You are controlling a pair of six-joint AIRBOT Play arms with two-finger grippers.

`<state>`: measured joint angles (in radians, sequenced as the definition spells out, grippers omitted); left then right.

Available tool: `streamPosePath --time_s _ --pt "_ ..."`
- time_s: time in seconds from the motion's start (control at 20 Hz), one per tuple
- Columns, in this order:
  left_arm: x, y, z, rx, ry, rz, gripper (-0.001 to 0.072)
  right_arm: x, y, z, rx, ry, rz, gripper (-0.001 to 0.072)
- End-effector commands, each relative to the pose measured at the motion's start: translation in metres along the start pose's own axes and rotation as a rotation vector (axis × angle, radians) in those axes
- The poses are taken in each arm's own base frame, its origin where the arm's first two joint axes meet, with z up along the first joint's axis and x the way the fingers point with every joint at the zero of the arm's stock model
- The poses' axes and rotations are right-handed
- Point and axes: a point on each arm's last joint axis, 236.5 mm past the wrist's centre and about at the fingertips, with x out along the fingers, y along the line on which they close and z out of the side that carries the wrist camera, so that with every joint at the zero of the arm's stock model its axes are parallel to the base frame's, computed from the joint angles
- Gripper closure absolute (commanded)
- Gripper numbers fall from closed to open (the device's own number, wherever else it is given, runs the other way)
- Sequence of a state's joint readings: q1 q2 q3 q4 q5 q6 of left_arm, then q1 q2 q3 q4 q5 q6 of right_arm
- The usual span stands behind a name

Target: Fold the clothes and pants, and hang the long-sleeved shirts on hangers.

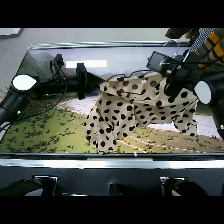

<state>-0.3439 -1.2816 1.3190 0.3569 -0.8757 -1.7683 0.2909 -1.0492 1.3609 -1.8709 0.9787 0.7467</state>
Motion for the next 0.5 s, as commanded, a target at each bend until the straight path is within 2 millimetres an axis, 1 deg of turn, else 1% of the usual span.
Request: streamPosePath --time_s 0.0,0.05,0.15,0.25,0.35,0.45 --pt "0.001 -0.015 0.013 0.065 -0.068 -0.029 0.0691 0.004 0.014 0.006 0.040 -0.019 0.055 0.0686" --pt "0.001 -0.018 0.015 0.084 -0.082 -0.028 0.0691 0.006 0.021 0.007 0.067 -0.019 0.087 0.0686" --pt "0.001 -0.020 0.017 0.147 -0.094 -0.010 0.0691 0.008 0.027 0.008 0.111 -0.017 0.113 0.0686" --pt "0.002 -0.020 0.015 0.187 -0.094 0.002 0.0692 0.009 0.032 0.013 0.127 -0.033 0.131 0.0686" --pt "0.007 -0.025 0.010 0.246 -0.093 -0.003 0.0692 0.011 0.039 0.017 0.145 -0.047 0.162 0.0686" --pt "0.013 -0.028 0.005 0.282 -0.099 -0.004 0.0692 0.016 0.048 0.017 0.150 -0.036 0.196 0.0686"
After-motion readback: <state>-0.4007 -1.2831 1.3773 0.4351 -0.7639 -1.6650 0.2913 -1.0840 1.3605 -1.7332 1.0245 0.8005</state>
